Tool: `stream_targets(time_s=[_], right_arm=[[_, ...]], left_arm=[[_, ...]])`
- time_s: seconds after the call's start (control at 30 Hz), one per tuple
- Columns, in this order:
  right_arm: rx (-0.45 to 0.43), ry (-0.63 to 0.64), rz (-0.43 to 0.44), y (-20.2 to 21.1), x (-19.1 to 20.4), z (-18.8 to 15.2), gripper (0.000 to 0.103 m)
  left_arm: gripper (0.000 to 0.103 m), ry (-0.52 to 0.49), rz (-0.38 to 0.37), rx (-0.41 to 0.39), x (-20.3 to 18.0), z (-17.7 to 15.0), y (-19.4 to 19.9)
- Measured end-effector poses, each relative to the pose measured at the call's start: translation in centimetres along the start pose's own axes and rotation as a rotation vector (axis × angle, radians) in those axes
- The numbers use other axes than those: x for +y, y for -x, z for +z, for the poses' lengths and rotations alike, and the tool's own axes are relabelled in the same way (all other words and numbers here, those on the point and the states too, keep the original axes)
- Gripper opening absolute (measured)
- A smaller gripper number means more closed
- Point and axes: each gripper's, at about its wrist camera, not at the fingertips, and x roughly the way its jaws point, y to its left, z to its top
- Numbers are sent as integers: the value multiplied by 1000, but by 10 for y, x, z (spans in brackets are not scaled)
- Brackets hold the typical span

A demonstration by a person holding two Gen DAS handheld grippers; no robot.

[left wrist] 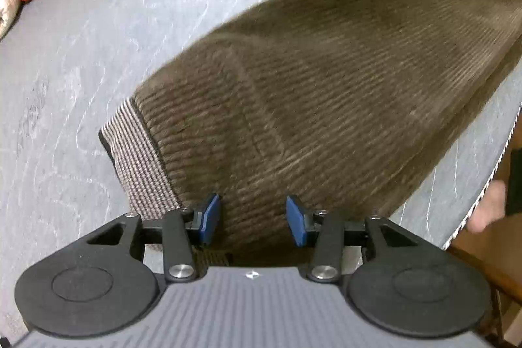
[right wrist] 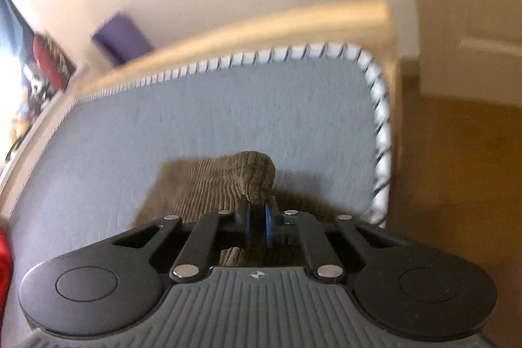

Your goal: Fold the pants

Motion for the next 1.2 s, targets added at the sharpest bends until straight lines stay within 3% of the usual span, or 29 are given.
stream_targets(time_s=[0.07, 0.17, 0.23, 0.3, 0.43, 0.6, 0.63, 0.7, 0.8, 0.9, 0.97, 1.03, 1.1, 1.2], right_arm=[[36, 43, -59, -7, -5, -2, 8], [179, 31, -196, -32, -25, -15, 9], [181, 1, -198, -34, -30, -16, 15], [161, -4, -152, -32, -27, -9, 22], [167, 16, -150, -36, -23, -8, 29], [172, 34, -159, -42, -20, -12, 29], [167, 37, -154, -41, -19, -12, 28], [134, 54, -140, -34, -14, -12, 10], [41, 100, -91, -15, -1, -6, 9], [-52, 158, -83, 2, 11, 0, 8], [-31, 198, -136, -2, 13, -4, 8], [81, 183, -210, -21, 1, -9, 9], [199, 111, -248, -38, -18, -15, 13], [187, 68, -236, -34, -24, -7, 21]], left_arm=[[50, 25, -20, 15, 4, -2, 4], [50, 132, -67, -17, 24, -4, 16], [53, 262, -106, -85, 44, -4, 28], [58, 382, -61, -132, 67, -7, 36], [63, 513, -23, -98, 91, -15, 32], [63, 423, 18, 4, 77, -10, 7], [56, 408, 26, 9, 74, -12, 3], [43, 376, 39, 1, 71, -12, 4], [35, 376, 25, -51, 74, -19, 21], [35, 368, 54, -78, 73, -31, 46], [35, 317, 53, -39, 67, -38, 44], [40, 269, 66, 18, 60, -39, 33], [51, 211, 94, 7, 51, -34, 30], [68, 213, 183, -46, 52, -30, 42]])
